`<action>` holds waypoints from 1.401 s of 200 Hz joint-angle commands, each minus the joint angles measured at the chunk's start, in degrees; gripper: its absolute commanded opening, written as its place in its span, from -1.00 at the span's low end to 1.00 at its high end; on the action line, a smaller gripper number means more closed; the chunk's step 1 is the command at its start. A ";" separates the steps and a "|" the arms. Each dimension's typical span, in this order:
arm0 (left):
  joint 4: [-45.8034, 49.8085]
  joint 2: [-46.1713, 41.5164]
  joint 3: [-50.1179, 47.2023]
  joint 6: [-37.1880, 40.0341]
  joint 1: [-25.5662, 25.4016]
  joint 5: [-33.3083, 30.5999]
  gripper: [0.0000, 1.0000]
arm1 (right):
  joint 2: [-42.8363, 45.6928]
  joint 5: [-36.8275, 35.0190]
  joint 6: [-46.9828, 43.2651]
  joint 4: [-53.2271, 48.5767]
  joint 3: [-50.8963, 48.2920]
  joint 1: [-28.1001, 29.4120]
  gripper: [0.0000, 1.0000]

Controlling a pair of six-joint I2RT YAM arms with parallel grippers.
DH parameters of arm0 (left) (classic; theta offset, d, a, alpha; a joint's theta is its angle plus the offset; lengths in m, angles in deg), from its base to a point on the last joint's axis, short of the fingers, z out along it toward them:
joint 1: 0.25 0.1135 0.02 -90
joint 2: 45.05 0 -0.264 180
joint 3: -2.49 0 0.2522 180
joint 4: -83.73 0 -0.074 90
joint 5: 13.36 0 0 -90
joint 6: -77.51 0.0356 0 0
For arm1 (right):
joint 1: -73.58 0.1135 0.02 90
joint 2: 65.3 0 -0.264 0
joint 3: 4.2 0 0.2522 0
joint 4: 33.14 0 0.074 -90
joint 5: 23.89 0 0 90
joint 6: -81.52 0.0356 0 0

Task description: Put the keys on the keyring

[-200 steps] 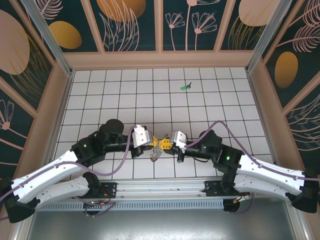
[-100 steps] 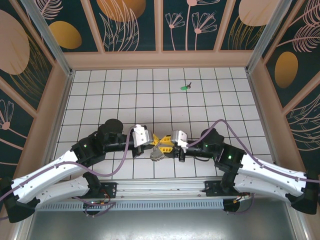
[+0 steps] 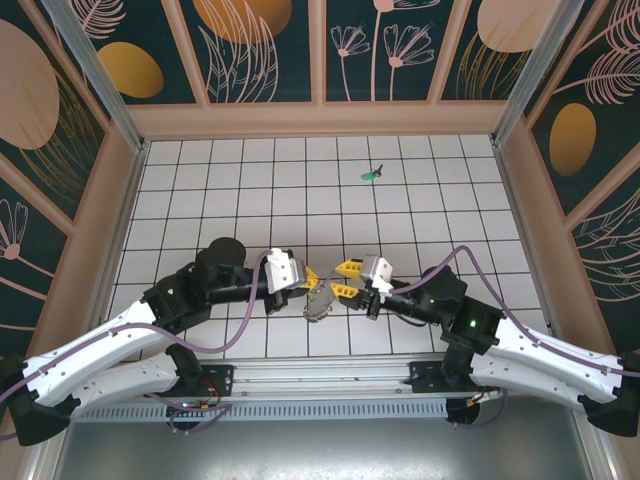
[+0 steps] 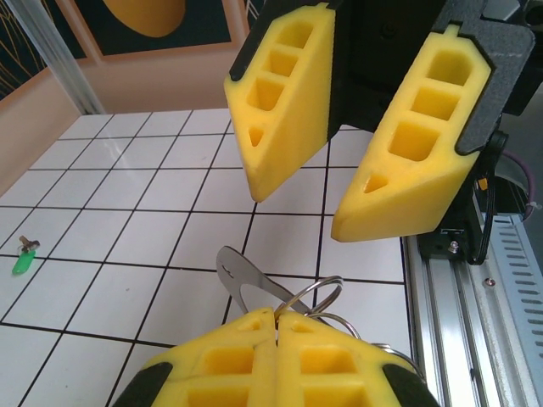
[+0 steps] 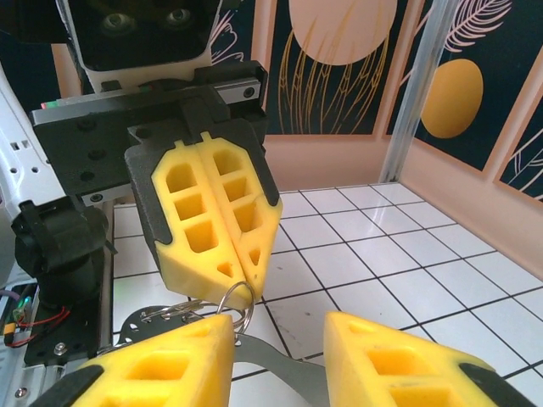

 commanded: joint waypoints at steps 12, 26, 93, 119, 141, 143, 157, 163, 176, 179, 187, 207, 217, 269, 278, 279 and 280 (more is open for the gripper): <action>-3.75 -0.54 -0.45 -0.24 -0.19 -1.92 -1.00 | -0.25 -1.52 1.10 2.14 -0.90 1.82 -0.30; -4.01 -0.32 -0.62 -0.59 -0.23 -3.00 -1.00 | -0.38 -2.69 0.93 2.21 -0.90 2.69 -0.28; -4.74 -0.18 -1.15 -3.02 -0.19 -6.44 -1.00 | -4.66 -13.65 -1.01 4.32 -1.04 6.68 -0.27; -5.00 -1.04 -1.80 -2.91 -0.22 -4.75 -1.00 | -6.94 -13.89 -1.95 5.35 -0.46 6.64 -0.27; -5.00 -1.24 -2.20 -2.92 -0.17 -3.79 -1.00 | -7.30 -15.71 -2.59 6.18 -0.12 6.55 -0.35; -5.00 -1.24 -2.18 -2.91 -0.18 -3.79 -1.00 | -7.32 -16.03 -2.67 6.14 -0.07 6.55 -0.36; -4.91 -1.33 -2.27 -2.91 -0.24 -3.62 -1.00 | -7.58 -17.35 -2.99 5.77 0.39 6.56 -0.41; -4.91 -1.42 -2.32 -2.87 -0.23 -3.49 -1.00 | -7.67 -17.87 -3.06 5.75 0.56 6.60 -0.44; -4.83 -1.42 -2.29 -2.93 -0.16 -3.44 -1.00 | -7.83 -19.24 -3.17 6.13 0.59 6.55 -0.49; -4.83 -1.42 -2.29 -2.94 -0.23 -3.44 -1.00 | -7.89 -19.57 -3.26 6.30 0.59 6.55 -0.50; -4.83 -1.37 -2.25 -2.88 -0.20 -3.31 -1.00 | -8.14 -20.02 -3.45 6.53 0.67 6.55 -0.51; -4.74 -1.33 -2.13 -3.00 -0.23 -3.05 -1.00 | -9.44 -21.78 -3.51 6.25 1.29 6.55 -0.56; -4.66 -1.42 -2.12 -3.03 -0.24 -3.11 -1.00 | -9.82 -22.67 -3.60 5.93 1.54 6.59 -0.60; -4.74 -1.35 -2.55 -3.19 -0.23 -3.42 -1.00 | -9.24 -21.79 -4.02 7.88 0.79 6.56 -0.89; -4.74 -1.41 -2.58 -3.20 -0.18 -3.68 -1.00 | -9.21 -21.70 -4.07 8.03 0.77 6.60 -0.92; -4.74 -1.42 -2.57 -3.25 -0.16 -3.78 -1.00 | -9.24 -21.76 -4.06 8.03 0.77 6.57 -0.92; -4.74 -1.42 -2.56 -3.27 -0.16 -3.83 -1.00 | -9.25 -21.79 -4.05 7.99 0.77 6.56 -0.93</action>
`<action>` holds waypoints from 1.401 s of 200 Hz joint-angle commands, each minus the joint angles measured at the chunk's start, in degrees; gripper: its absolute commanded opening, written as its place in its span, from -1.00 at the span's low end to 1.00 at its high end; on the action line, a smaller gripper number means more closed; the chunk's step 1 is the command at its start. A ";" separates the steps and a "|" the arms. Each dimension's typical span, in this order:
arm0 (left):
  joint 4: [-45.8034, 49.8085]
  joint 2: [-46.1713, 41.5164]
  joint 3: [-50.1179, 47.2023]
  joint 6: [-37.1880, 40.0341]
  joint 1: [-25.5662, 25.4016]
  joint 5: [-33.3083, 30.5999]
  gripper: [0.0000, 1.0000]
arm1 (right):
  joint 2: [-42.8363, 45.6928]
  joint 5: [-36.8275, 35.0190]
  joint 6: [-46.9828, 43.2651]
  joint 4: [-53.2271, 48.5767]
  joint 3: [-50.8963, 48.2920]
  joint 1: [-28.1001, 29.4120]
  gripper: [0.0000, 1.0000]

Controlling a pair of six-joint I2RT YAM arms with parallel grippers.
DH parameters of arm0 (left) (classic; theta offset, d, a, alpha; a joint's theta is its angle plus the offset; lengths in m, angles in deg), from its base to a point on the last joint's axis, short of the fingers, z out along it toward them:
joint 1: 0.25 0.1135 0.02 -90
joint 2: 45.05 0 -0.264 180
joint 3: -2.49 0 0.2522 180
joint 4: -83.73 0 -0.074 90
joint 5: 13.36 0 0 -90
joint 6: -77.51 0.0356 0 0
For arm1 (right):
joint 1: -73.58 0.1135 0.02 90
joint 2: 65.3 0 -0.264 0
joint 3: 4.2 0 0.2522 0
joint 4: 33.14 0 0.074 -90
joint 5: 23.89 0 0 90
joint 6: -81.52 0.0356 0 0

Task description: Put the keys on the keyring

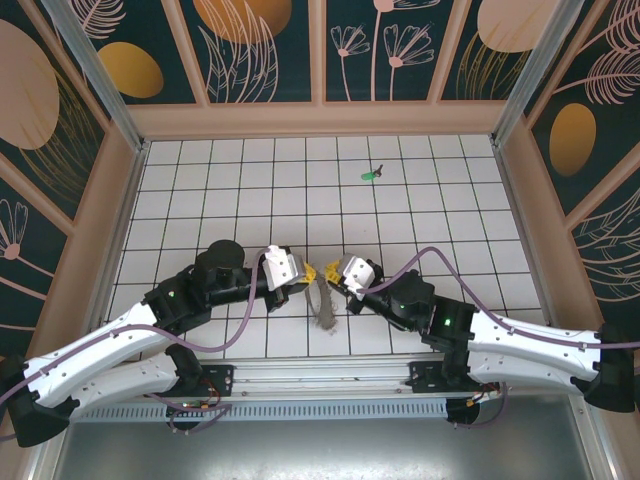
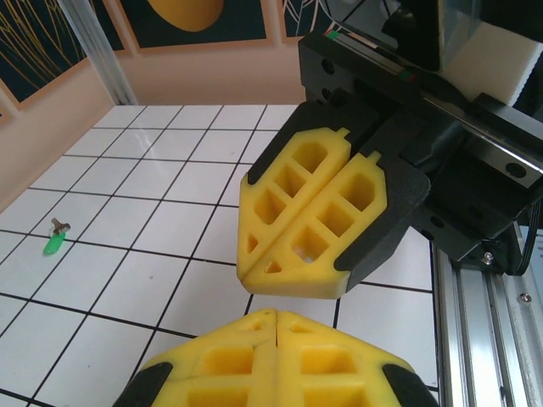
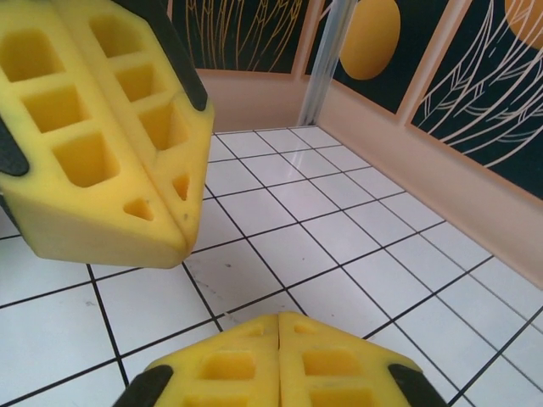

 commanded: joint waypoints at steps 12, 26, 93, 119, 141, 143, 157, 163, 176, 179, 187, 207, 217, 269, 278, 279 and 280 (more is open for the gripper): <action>-2.16 -0.79 -0.71 -1.36 -0.24 -0.56 -1.00 | 0.85 -1.50 -0.01 3.34 1.08 0.34 -0.93; -2.48 -0.54 -1.27 -2.36 -0.24 -3.73 -1.00 | 1.31 -1.90 0.36 3.54 0.27 0.22 -0.88; -7.28 1.83 -7.28 -16.14 1.76 -20.57 -0.74 | -2.66 7.73 15.21 -3.05 -1.15 -15.02 0.04; -5.05 6.02 -7.08 -20.05 4.59 -18.50 -0.42 | -7.96 12.80 19.23 -6.51 0.51 -20.47 0.19; -3.62 8.59 -6.93 -22.95 7.05 -17.84 -0.33 | -13.12 14.29 19.62 -8.39 2.59 -21.21 0.23; -3.75 8.68 -7.06 -23.29 7.41 -17.39 -0.34 | -13.73 14.42 19.67 -8.61 2.82 -21.28 0.23; -6.20 8.91 -8.67 -26.26 9.57 -13.61 -0.36 | -17.77 15.17 19.72 -10.28 4.75 -21.41 0.22; -7.49 9.12 -9.51 -27.70 10.48 -11.98 -0.35 | -19.47 15.68 19.84 -10.62 5.46 -21.41 0.22; -9.37 10.04 -10.75 -30.08 11.66 -10.51 -0.35 | -22.30 17.34 20.48 -10.58 6.97 -21.41 0.20; -9.77 10.29 -11.15 -30.66 11.97 -10.43 -0.34 | -23.07 17.78 20.65 -10.47 7.32 -21.37 0.20; -11.17 10.76 -12.04 -32.12 12.52 -9.85 -0.33 | -24.86 18.68 21.00 -10.38 8.48 -21.41 0.18; -14.62 11.82 -14.47 -35.94 14.03 -8.82 -0.32 | -29.91 20.00 22.06 -11.52 12.38 -21.28 0.13; -15.54 11.96 -15.25 -37.24 14.09 -9.51 -0.31 | -32.56 20.26 22.43 -12.74 14.70 -20.89 0.09; -20.75 7.84 -21.47 -42.20 14.58 -16.32 -0.26 | -45.01 17.40 24.86 -20.83 25.27 -17.86 0.02; -21.27 6.77 -22.41 -42.47 14.57 -17.43 -0.26 | -47.13 17.02 25.24 -22.62 27.11 -17.61 0.00; -21.35 6.69 -22.55 -42.52 14.55 -17.48 -0.26 | -47.38 17.02 25.29 -22.87 27.32 -17.62 0.00; -21.44 6.55 -22.67 -42.54 14.58 -17.63 -0.26 | -47.55 16.97 25.40 -23.09 27.51 -17.59 0.00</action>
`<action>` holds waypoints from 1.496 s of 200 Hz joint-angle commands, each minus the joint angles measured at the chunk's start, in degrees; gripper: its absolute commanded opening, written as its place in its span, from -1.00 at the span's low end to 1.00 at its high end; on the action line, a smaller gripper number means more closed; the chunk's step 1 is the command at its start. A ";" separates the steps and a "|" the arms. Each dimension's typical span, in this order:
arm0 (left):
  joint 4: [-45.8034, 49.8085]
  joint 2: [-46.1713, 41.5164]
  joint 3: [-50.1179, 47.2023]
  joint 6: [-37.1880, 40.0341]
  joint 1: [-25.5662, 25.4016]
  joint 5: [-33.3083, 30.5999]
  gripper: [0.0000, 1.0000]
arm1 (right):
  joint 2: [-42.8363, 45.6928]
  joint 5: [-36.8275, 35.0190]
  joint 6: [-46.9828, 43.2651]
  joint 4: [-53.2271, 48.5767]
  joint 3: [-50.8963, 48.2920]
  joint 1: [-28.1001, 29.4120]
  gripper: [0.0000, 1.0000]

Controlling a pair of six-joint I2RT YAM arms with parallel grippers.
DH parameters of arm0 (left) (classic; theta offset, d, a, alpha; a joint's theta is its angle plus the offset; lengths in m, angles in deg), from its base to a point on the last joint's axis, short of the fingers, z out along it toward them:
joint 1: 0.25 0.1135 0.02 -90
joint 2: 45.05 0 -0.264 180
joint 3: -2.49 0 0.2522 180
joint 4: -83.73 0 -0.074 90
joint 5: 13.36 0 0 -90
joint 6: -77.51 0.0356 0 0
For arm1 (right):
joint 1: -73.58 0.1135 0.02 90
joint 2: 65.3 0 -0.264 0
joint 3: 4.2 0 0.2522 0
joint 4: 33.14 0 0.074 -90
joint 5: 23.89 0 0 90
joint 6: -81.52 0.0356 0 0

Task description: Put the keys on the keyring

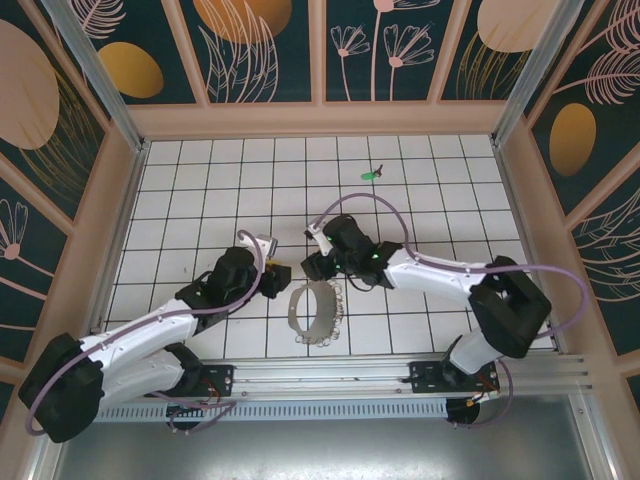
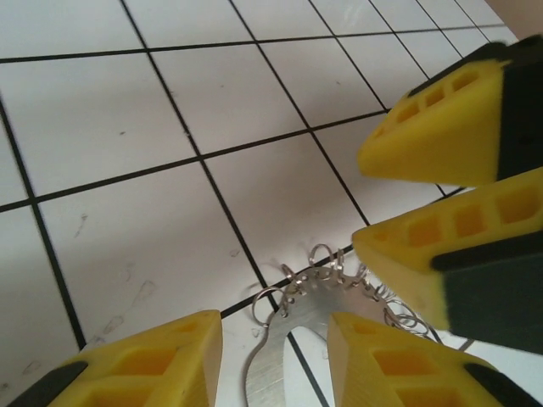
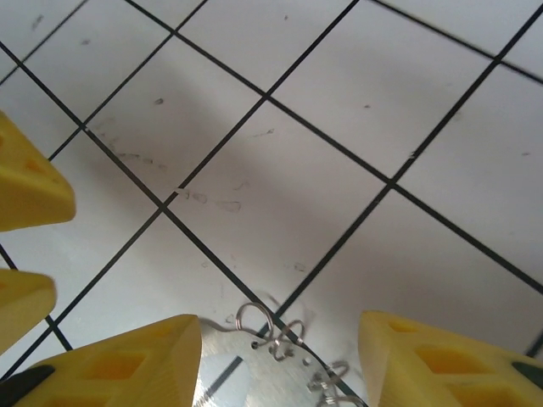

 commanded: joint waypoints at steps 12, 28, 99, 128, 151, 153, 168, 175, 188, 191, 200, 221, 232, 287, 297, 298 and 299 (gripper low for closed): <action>-5.35 -4.32 -3.29 -3.07 0.57 -5.31 -0.27 | -6.72 -1.56 3.27 -8.52 7.09 0.92 -0.03; -5.28 -6.07 -4.83 -2.94 0.56 -7.30 -0.28 | -9.84 -1.92 4.11 -11.57 10.51 1.18 -0.04; -9.07 -9.79 -9.52 -1.91 0.65 -9.30 -0.29 | -17.77 -4.92 8.39 -22.83 19.70 2.61 -0.20; -11.08 -9.44 -10.60 -1.41 0.60 -8.84 -0.29 | -18.89 -6.86 10.00 -25.38 20.77 3.53 -0.22; -12.39 -8.97 -11.09 -0.88 0.61 -8.10 -0.28 | -19.44 -7.74 10.72 -26.09 20.61 3.60 -0.25; -12.51 -8.90 -11.03 -0.84 0.61 -7.99 -0.29 | -19.53 -7.74 10.80 -26.06 20.65 3.61 -0.25; -12.79 -8.82 -10.92 -0.49 0.60 -7.48 -0.29 | -20.16 -7.96 11.18 -26.34 21.03 3.69 -0.28; -12.79 -8.90 -10.88 -0.39 0.67 -7.27 -0.29 | -20.42 -8.08 11.33 -26.33 21.21 3.72 -0.28; -12.80 -9.21 -10.89 -0.22 0.62 -7.13 -0.29 | -20.76 -8.25 11.60 -26.50 21.45 3.76 -0.29; -12.82 -9.25 -10.90 -0.17 0.65 -7.08 -0.29 | -20.79 -8.27 11.68 -26.57 21.55 3.81 -0.29; -12.72 -9.34 -10.90 -0.04 0.58 -7.00 -0.29 | -20.93 -8.50 11.79 -26.69 21.52 3.89 -0.30; -12.83 -9.50 -11.06 0.12 0.61 -6.94 -0.29 | -20.99 -8.54 12.14 -26.73 21.19 3.92 -0.37; -12.97 -9.60 -11.01 0.22 0.61 -6.82 -0.29 | -21.00 -8.61 12.28 -26.70 20.90 3.95 -0.41; -11.87 -10.20 -10.12 0.57 0.66 -6.78 -0.30 | -20.91 -8.89 12.16 -26.04 20.05 3.73 -0.55; -11.57 -10.52 -9.96 0.53 0.61 -6.85 -0.30 | -20.98 -8.82 12.19 -25.66 19.77 3.72 -0.56; -11.59 -10.55 -9.99 0.55 0.61 -6.83 -0.30 | -21.01 -8.77 12.17 -25.63 19.72 3.68 -0.56; -11.56 -10.61 -9.96 0.56 0.61 -6.91 -0.30 | -20.97 -8.74 12.16 -25.62 19.70 3.67 -0.56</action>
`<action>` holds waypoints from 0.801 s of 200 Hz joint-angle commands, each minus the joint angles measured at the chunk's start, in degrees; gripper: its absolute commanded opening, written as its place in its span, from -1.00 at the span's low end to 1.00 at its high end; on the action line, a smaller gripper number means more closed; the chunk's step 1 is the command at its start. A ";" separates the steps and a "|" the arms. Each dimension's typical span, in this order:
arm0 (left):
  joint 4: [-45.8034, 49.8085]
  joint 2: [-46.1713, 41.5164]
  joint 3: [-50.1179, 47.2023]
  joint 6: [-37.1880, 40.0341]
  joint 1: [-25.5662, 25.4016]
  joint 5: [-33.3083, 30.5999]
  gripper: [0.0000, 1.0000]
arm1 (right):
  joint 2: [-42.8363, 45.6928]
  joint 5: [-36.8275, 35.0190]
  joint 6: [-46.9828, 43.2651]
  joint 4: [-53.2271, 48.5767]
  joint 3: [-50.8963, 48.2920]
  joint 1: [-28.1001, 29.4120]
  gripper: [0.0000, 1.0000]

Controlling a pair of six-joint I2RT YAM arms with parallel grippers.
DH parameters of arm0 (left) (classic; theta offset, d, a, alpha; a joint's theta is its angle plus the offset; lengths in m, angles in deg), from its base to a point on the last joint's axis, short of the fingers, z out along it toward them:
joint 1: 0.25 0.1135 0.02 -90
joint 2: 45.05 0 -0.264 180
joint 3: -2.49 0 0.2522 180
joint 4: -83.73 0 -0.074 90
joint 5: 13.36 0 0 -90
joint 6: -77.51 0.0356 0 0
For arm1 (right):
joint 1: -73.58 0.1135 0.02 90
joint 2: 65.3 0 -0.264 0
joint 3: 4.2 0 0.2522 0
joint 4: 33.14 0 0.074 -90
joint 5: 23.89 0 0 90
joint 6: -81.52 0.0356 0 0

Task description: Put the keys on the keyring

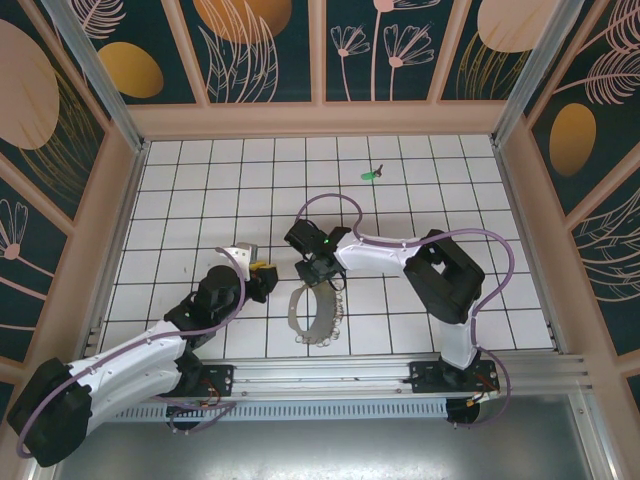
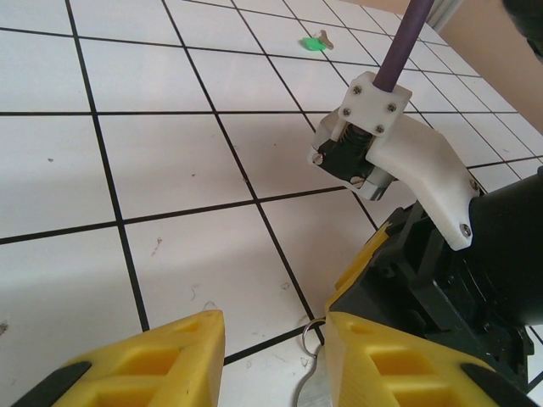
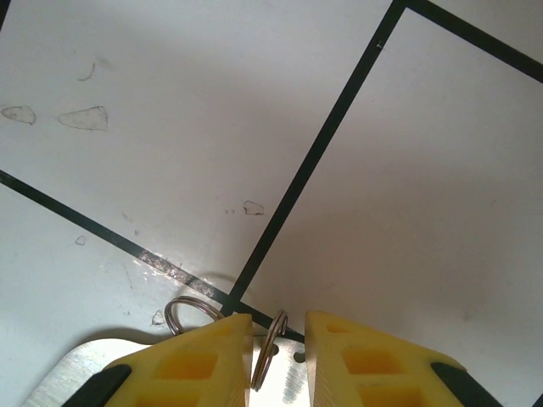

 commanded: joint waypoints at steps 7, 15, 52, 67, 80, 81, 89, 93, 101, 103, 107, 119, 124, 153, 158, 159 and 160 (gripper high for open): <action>-0.86 -1.48 0.65 1.37 0.28 0.45 -0.30 | -0.91 -1.10 0.58 -0.29 -0.02 0.19 -0.57; -0.64 -1.74 0.79 1.34 0.32 0.34 -0.30 | -0.86 -0.93 0.61 -0.16 -0.21 0.19 -0.58; 0.50 -2.91 1.13 1.58 0.23 -0.06 -0.32 | -0.18 -1.25 0.28 0.25 -0.58 -0.10 -0.60; 0.72 -3.34 1.69 1.95 0.29 -0.13 -0.33 | -0.05 -1.28 0.03 0.21 -0.32 -0.37 -0.62; 1.06 -3.36 2.18 2.50 0.27 -0.34 -0.34 | -0.18 -1.29 -0.20 0.09 -0.13 -0.51 -0.63; 1.10 -3.36 2.24 2.51 0.32 -0.36 -0.33 | -0.15 -1.28 -0.16 0.06 -0.13 -0.51 -0.63; 1.08 -3.29 2.43 2.87 0.28 -0.52 -0.34 | -0.08 -1.37 -0.16 -0.04 -0.04 -0.53 -0.64; 1.00 -3.23 2.46 3.01 0.25 -0.59 -0.34 | -0.06 -1.36 -0.12 -0.05 0.02 -0.59 -0.64; 0.87 -3.05 2.56 3.17 0.33 -0.72 -0.34 | 0.02 -1.30 0.13 -0.09 0.01 -0.60 -0.65; 0.84 -2.97 2.60 3.28 0.29 -0.72 -0.35 | 0.04 -1.27 0.19 -0.13 -0.01 -0.60 -0.65; 0.75 -2.85 2.67 3.35 0.29 -0.71 -0.35 | -0.02 -1.28 0.30 -0.19 0.04 -0.60 -0.65; 0.67 -2.33 3.03 3.64 0.27 -0.55 -0.35 | 0.09 -1.26 0.78 -0.37 -0.03 -0.55 -0.66; 0.61 -2.14 3.16 3.82 0.32 -0.55 -0.36 | 0.02 -1.34 0.97 -0.47 0.02 -0.60 -0.65; 0.04 -1.45 3.46 4.22 0.31 -0.46 -0.36 | 0.05 -1.00 2.36 -1.34 0.09 -0.42 -0.66; -0.08 -1.38 3.45 4.23 0.24 -0.45 -0.37 | -0.04 -1.08 2.67 -1.55 0.21 -0.34 -0.67; -0.08 -1.36 3.45 4.26 0.26 -0.50 -0.37 | -0.04 -1.08 2.72 -1.64 0.22 -0.34 -0.68; -0.08 -1.35 3.44 4.27 0.31 -0.48 -0.37 | 0.00 -1.08 2.75 -1.68 0.26 -0.34 -0.68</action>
